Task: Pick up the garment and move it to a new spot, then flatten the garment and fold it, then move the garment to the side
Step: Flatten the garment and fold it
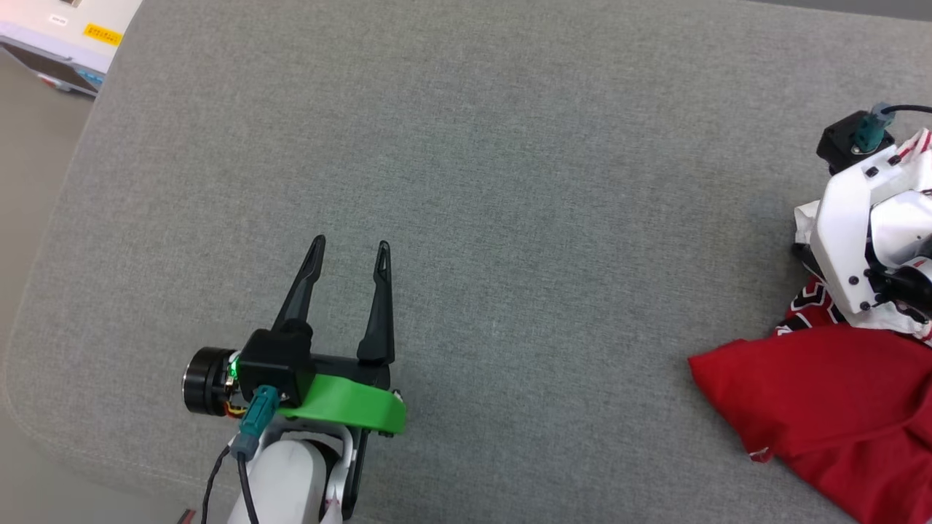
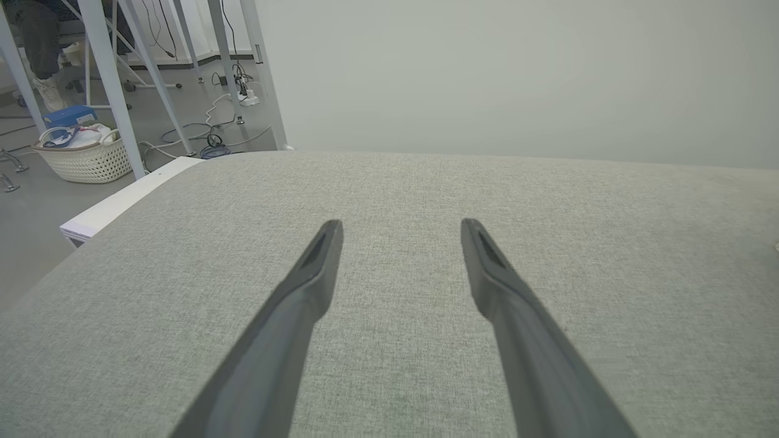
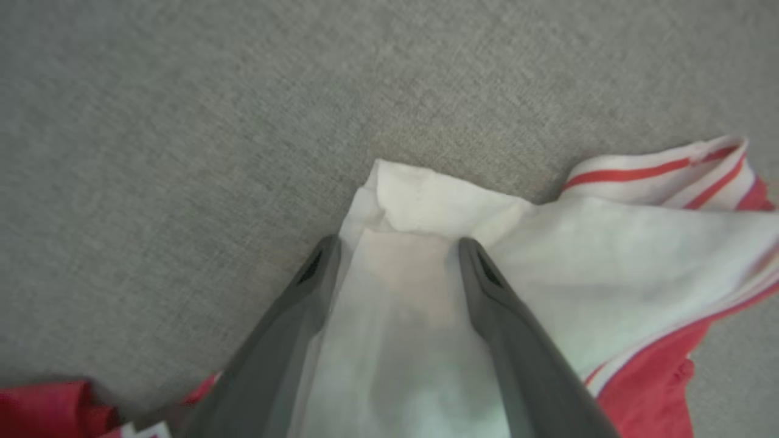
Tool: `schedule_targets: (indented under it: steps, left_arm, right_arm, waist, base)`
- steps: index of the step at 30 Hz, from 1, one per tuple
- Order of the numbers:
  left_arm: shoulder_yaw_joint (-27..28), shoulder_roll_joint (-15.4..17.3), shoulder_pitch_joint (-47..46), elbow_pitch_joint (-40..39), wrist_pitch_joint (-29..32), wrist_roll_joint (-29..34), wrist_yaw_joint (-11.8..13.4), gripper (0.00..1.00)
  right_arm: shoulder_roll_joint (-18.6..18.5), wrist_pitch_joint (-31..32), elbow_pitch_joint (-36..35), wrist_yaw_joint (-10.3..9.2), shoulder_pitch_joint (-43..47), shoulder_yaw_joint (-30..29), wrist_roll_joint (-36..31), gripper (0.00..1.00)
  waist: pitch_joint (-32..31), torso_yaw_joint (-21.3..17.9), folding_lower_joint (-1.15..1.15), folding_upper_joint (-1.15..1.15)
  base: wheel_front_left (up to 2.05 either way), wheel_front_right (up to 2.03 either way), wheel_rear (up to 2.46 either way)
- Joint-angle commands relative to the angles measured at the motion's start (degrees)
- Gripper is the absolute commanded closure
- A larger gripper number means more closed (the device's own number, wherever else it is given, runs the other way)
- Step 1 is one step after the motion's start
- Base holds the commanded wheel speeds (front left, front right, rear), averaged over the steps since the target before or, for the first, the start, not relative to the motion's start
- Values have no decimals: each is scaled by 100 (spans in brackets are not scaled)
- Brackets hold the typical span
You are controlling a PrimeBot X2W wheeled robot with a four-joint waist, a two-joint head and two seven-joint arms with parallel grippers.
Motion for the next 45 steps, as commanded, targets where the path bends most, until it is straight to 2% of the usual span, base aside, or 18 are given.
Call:
schedule_targets:
  steps: [1, 5, 6, 7, 12, 18, 24, 29, 33, 37, 45]
  left_arm:
    - [-13, -18, -103, -6, -33, -59, 54, 0]
    - [12, -18, -117, 8, -33, -67, 69, 0]
    - [26, -18, -117, 13, -33, -64, 74, 0]
    - [42, -18, -120, 22, -33, -60, 78, 0]
    - [56, -18, -122, 43, -33, -35, 73, 0]
    - [117, -18, -6, 60, -33, 4, 71, 0]
    - [127, -18, 62, 50, -33, -5, 58, 0]
    - [83, -18, 39, 32, -33, -52, 77, 0]
    - [49, -18, 22, 16, -33, -101, 104, 0]
    - [4, -18, -15, 16, -33, -162, 137, 0]
    - [-56, -18, -41, 20, -33, -265, 209, 0]
  right_arm:
    - [33, 38, 200, -4, 57, 158, 30, 0]
    - [43, -22, 423, -4, 102, 367, 185, 0]
    - [40, -88, 449, -4, 80, 378, 210, 73]
    - [37, -191, 477, -4, 46, 377, 235, 100]
    - [73, -872, 475, -4, -113, 180, 402, 100]
    - [28, -1672, -65, -4, -311, -171, 620, 100]
    - [46, -1895, -781, -4, -408, -478, 718, 100]
    - [317, -1905, -1230, -4, -506, -539, 624, 100]
    - [720, -1869, -1345, -4, -615, -278, 490, 100]
    - [1168, -1908, -1170, -4, -737, 187, 434, 100]
    - [1835, -2014, -127, -4, -738, 1482, 671, 100]
  waist:
    - [163, 148, 0, 0]
    - [187, 140, 0, 0]
    - [182, 125, 0, 0]
    - [166, 106, 0, 0]
    - [34, 27, 0, 0]
    - [-193, -89, 0, 0]
    - [-315, -121, 0, 0]
    - [-309, -48, 0, 0]
    - [-255, 58, 0, 0]
    - [-173, 193, 0, 0]
    - [-71, 382, 0, 0]
  base:
    - [0, 0, 0]
    - [0, 0, 0]
    - [0, 0, 0]
    - [0, 0, 0]
    - [0, 0, 0]
    - [0, 0, 0]
    - [0, 0, 0]
    - [0, 0, 0]
    - [0, 0, 0]
    - [0, 0, 0]
    - [0, 0, 0]
